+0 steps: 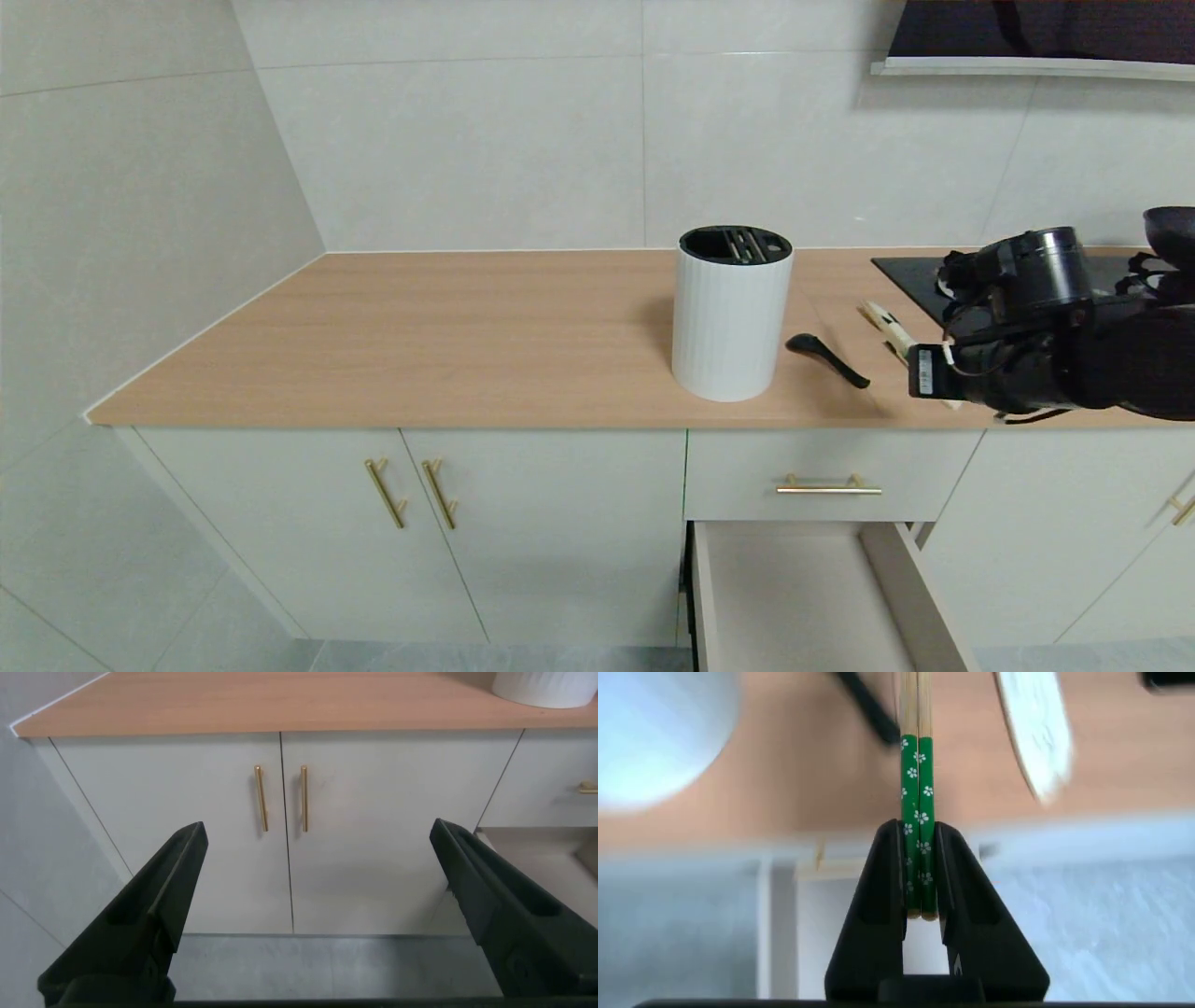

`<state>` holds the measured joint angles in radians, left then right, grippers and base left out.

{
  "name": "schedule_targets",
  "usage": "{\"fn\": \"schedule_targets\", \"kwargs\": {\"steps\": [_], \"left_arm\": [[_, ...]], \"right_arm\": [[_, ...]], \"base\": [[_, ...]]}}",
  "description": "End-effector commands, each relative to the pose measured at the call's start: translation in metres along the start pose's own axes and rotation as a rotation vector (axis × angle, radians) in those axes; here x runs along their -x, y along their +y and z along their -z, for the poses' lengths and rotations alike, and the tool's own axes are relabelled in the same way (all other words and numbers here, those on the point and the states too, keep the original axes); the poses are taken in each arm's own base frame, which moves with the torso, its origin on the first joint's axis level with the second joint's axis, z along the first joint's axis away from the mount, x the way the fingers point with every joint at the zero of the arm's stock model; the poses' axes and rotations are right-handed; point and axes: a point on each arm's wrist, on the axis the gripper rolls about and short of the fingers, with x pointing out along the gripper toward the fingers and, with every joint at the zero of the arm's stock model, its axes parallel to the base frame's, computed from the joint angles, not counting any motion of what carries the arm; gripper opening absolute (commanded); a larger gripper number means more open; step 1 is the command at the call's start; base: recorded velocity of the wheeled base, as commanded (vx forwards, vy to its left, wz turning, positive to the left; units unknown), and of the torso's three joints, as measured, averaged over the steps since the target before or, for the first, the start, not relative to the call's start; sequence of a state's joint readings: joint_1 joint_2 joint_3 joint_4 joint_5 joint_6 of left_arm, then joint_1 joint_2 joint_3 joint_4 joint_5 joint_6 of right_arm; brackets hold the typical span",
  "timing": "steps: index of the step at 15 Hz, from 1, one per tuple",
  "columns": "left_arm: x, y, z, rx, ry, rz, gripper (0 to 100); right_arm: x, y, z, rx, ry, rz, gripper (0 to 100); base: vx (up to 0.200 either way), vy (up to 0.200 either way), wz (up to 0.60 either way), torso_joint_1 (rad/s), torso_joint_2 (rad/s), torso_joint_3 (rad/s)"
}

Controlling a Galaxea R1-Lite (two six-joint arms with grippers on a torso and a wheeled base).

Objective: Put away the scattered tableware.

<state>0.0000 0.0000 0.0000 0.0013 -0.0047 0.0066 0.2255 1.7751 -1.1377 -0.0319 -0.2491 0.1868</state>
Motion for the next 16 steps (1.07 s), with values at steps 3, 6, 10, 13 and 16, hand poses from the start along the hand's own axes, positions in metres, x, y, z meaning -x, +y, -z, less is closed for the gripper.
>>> {"fn": "schedule_targets", "kwargs": {"steps": [3,6,10,13,16], "left_arm": [[0.000,0.000,0.000,-0.001,-0.001,0.000,100],[0.000,0.000,0.000,-0.001,0.000,0.000,100],[0.000,0.000,0.000,0.000,0.000,0.000,100],[0.000,0.000,0.000,0.000,0.000,0.000,100],[0.000,0.000,0.000,-0.001,0.000,0.000,100]], "right_arm": [[0.137,-0.028,0.013,0.015,0.071,-0.258,0],[0.151,-0.032,0.023,0.084,0.113,-0.324,0],[0.142,-0.032,0.040,0.166,0.175,-0.327,0],[0.137,-0.022,0.049,0.213,0.221,-0.361,0],[0.130,-0.013,0.059,0.246,0.272,-0.381,0]], "base": [[0.000,0.000,0.00,0.000,0.00,0.000],[0.000,0.000,0.00,0.000,0.00,0.000],[0.000,0.000,0.00,0.000,0.00,0.000],[0.000,0.000,0.00,0.000,0.00,0.000],[0.000,0.000,0.00,0.000,0.00,0.000]]}}
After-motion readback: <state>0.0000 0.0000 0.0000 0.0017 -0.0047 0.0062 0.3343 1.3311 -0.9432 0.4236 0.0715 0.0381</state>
